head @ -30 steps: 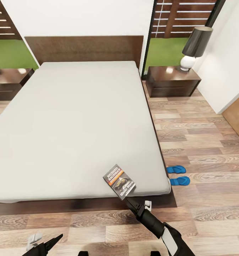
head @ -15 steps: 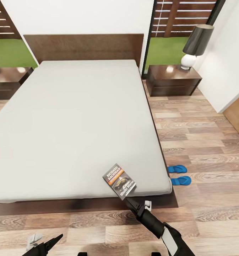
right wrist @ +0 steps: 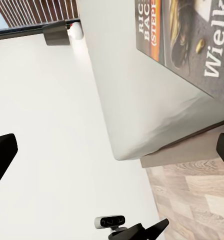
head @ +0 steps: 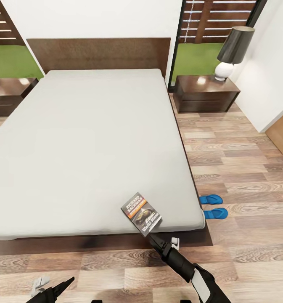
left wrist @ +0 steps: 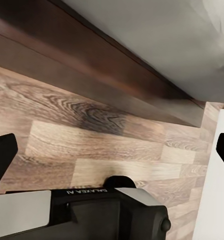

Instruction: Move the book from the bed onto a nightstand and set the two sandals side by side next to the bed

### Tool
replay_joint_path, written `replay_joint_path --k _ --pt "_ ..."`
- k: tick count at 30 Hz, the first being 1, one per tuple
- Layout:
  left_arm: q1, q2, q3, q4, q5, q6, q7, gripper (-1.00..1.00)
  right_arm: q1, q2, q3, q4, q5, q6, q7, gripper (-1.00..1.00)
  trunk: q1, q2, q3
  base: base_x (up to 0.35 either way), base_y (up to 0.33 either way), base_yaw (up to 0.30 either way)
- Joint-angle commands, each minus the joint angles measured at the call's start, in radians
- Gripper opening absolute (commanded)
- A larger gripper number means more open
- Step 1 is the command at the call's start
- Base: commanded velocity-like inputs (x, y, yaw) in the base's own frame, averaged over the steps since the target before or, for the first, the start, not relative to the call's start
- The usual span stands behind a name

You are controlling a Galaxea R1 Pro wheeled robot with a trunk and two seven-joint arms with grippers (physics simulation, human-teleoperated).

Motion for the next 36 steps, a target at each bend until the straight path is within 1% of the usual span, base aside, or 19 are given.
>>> replay_joint_path --k 1,36 --pt "0.0 0.0 0.001 0.0 0.006 0.011 -0.004 1.0 0.0 0.001 -0.005 0.0 0.001 0.009 0.003 1.0 0.004 -0.008 -0.004 0.0 0.0 0.0" --pt "0.0 0.0 0.001 0.0 0.006 0.011 -0.004 1.0 0.0 0.001 -0.005 -0.001 0.001 0.009 0.003 1.0 0.138 -0.253 -0.113 0.0 0.0 0.0"
